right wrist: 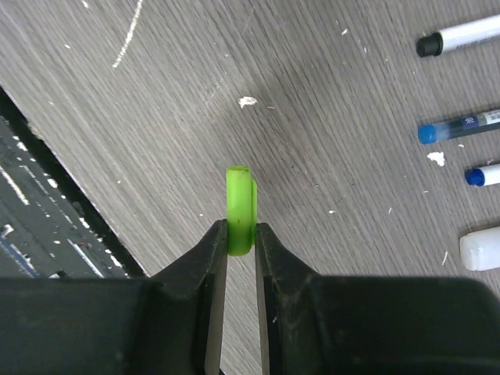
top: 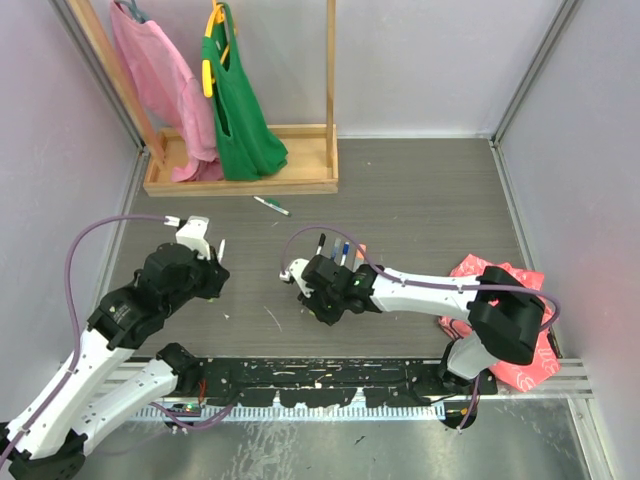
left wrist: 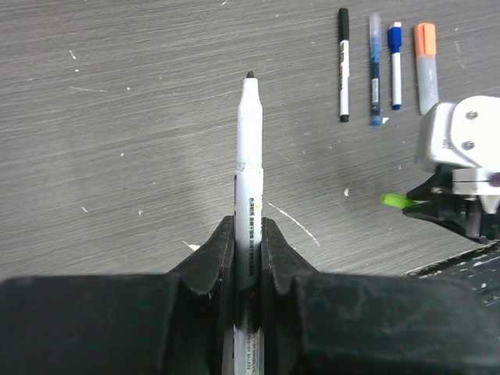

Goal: Insert the pens into the pen caps
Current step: Place the pen cap at the center of the board.

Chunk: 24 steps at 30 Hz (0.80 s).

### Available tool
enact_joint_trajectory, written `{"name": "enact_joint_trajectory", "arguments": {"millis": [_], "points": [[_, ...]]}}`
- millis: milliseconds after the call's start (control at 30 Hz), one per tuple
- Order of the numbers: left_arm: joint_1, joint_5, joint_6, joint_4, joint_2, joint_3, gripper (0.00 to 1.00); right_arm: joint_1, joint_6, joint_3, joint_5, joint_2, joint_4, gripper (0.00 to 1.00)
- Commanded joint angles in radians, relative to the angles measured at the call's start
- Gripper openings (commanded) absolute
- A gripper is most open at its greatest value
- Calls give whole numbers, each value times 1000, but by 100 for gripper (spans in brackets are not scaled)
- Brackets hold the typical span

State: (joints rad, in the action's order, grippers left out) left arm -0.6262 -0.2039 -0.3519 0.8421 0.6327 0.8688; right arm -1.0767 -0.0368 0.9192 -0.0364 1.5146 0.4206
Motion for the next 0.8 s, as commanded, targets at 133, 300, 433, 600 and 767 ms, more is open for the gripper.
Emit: {"name": "enact_joint_trajectory", "arguments": {"millis": [133, 300, 433, 600, 767], "points": [[5, 71, -169, -74, -8, 134, 0, -25, -10, -31, 45, 53, -55, 13], [5, 79, -218, -44, 44, 253, 0, -46, -19, -42, 58, 81, -54, 14], [5, 68, -275, 4, 95, 335, 0, -56, -35, -58, 61, 78, -66, 28], [5, 49, -335, 30, 137, 394, 0, -55, -60, -91, 66, 72, -73, 44], [5, 59, -380, -3, 169, 460, 0, -56, -135, -111, 124, 34, -54, 50]]}}
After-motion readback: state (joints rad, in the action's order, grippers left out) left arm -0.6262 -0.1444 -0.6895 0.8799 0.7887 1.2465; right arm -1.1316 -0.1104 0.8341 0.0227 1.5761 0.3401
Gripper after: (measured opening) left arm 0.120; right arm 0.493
